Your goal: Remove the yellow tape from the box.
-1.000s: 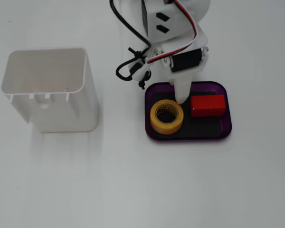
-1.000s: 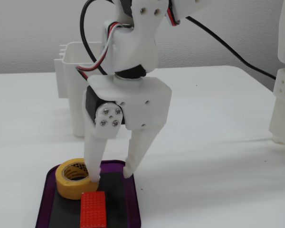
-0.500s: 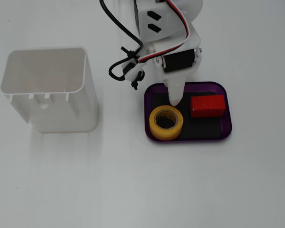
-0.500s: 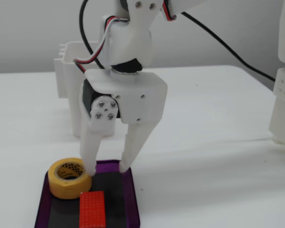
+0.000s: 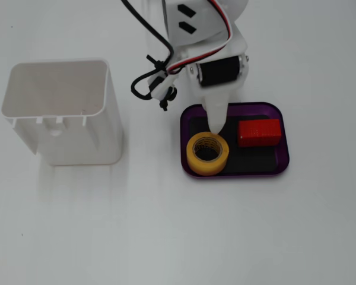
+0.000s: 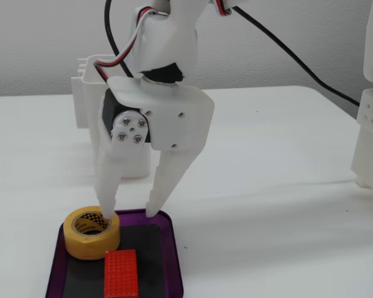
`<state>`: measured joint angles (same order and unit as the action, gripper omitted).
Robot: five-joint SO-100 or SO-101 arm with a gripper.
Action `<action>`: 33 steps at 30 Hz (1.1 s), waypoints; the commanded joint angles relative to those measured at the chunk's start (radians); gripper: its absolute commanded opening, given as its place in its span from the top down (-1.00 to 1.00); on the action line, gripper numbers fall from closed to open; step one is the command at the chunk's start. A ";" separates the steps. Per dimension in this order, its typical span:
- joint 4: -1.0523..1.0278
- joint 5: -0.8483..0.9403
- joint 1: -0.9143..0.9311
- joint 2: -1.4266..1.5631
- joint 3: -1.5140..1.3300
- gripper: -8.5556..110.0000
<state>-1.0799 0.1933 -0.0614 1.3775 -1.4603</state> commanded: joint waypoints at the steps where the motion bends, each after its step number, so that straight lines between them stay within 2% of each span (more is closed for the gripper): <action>1: 0.021 0.005 -0.003 0.063 0.040 0.64; 20: 0.115 0.006 0.029 -0.135 0.041 0.64; 22: 0.115 0.006 0.029 -0.135 0.041 0.68; 25: 0.115 -0.002 0.029 -0.124 0.041 0.86; 30: 0.095 -0.003 0.020 -0.107 0.067 0.87; 33: 0.015 -0.005 0.021 -0.063 0.138 0.87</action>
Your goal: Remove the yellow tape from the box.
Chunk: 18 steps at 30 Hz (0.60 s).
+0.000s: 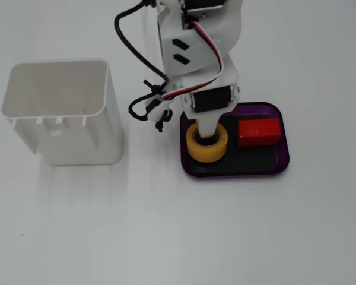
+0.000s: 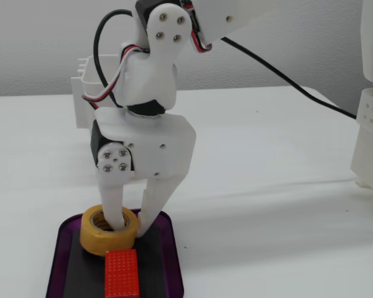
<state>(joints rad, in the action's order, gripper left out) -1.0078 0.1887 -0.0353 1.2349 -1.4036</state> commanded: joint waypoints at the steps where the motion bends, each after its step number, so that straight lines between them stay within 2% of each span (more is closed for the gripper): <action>1: -0.086 0.000 -0.011 0.098 0.109 0.87; 7: -0.308 -0.002 -0.014 0.255 0.250 0.87; 11: -0.373 -0.003 -0.009 0.399 0.236 0.87; 18: -0.328 0.002 0.000 0.652 -0.101 0.87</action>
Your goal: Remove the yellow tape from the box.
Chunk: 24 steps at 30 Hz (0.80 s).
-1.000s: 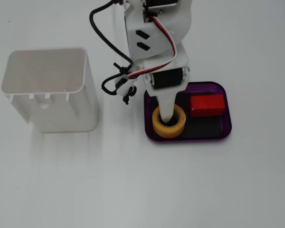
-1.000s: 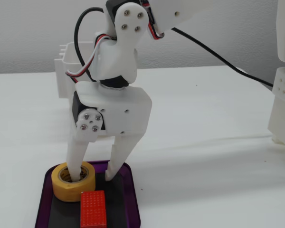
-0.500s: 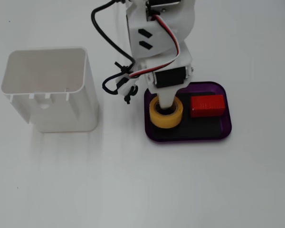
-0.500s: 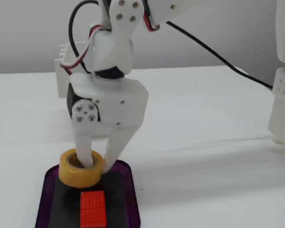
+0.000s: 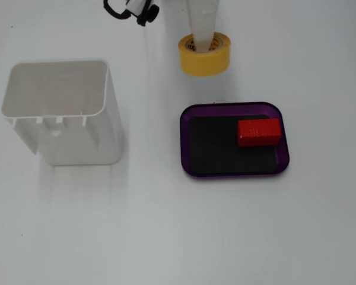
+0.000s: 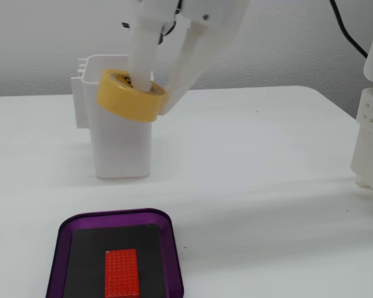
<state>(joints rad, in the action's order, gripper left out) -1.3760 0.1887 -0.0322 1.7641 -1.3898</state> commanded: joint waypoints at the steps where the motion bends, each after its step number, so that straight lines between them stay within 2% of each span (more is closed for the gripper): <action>1: 0.074 0.002 -0.003 0.152 -0.183 0.87; 9: 0.364 0.000 -0.011 0.282 -0.652 0.87; 24: 0.644 -0.002 -0.012 0.250 -1.011 0.87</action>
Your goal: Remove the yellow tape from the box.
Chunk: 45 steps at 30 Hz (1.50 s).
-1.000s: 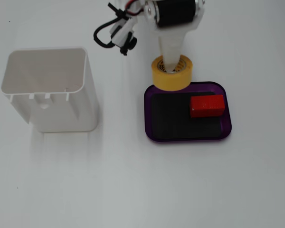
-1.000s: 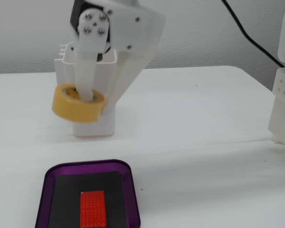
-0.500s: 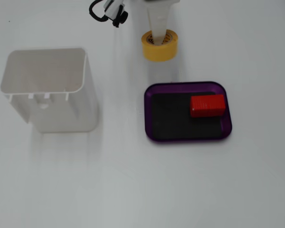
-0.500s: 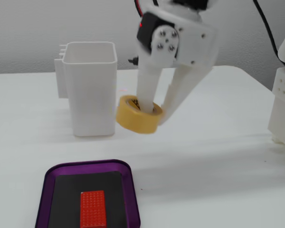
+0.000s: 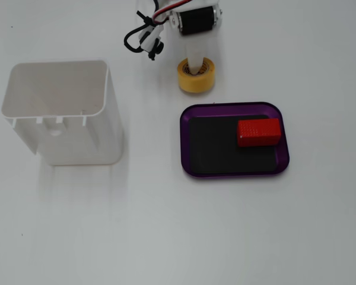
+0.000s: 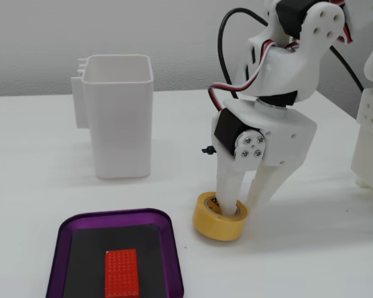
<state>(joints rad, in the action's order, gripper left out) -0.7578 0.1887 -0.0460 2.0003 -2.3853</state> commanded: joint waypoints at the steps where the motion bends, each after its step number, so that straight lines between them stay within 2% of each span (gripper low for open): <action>1: 0.026 -0.002 0.002 0.014 -0.018 0.86; 6: 0.012 -0.002 -0.003 0.023 -0.012 0.80; 14: -0.152 -0.006 -0.003 0.098 0.098 0.54; 22: -0.356 -0.006 -0.005 0.431 0.170 0.53; 26: -0.390 -0.006 -0.005 0.657 0.146 0.53; 39: -0.410 -0.003 0.009 1.410 -0.486 0.53; 42: -0.402 -0.011 0.002 1.482 -0.606 0.53; 45: -0.399 -0.106 0.000 1.448 -0.655 0.53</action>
<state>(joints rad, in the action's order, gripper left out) -1.1612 0.1595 -0.0476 3.3548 -2.9897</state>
